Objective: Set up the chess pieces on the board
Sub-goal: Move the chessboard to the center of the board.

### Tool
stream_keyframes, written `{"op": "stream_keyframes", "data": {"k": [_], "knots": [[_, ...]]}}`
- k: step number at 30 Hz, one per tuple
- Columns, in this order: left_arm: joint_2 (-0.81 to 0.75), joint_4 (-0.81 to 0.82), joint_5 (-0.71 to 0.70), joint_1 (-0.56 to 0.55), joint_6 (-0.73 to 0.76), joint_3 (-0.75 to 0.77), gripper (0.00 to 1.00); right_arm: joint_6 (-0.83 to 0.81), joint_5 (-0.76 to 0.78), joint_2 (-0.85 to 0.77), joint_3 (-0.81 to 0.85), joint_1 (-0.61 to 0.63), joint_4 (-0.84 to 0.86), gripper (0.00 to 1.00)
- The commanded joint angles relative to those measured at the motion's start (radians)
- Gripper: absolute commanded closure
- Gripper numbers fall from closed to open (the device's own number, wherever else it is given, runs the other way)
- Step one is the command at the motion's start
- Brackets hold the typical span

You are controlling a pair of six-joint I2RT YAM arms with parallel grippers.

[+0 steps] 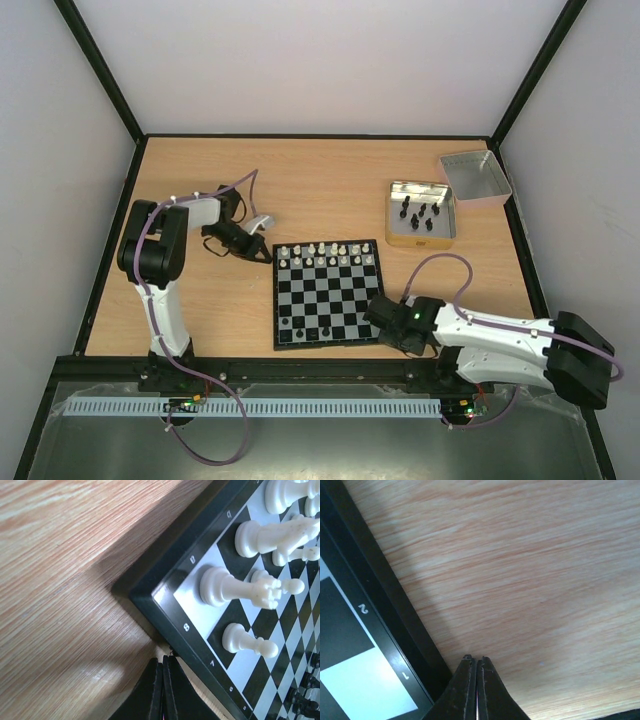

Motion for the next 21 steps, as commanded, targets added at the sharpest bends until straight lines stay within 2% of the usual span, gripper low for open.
{"op": "stream_keyframes", "data": {"k": [1, 13, 21], "knots": [[0.068, 0.049, -0.127, 0.018, 0.006, -0.009, 0.98, -0.035, -0.013, 0.074, 0.019, 0.006, 0.088, 0.98], [0.091, 0.032, -0.113, 0.074, 0.031, 0.014, 0.98, -0.112, 0.011, 0.282, 0.134, 0.005, 0.168, 0.98], [0.051, 0.037, -0.115, 0.096, 0.06, -0.057, 0.98, -0.172, 0.03, 0.372, 0.169, -0.04, 0.236, 0.98]]}}
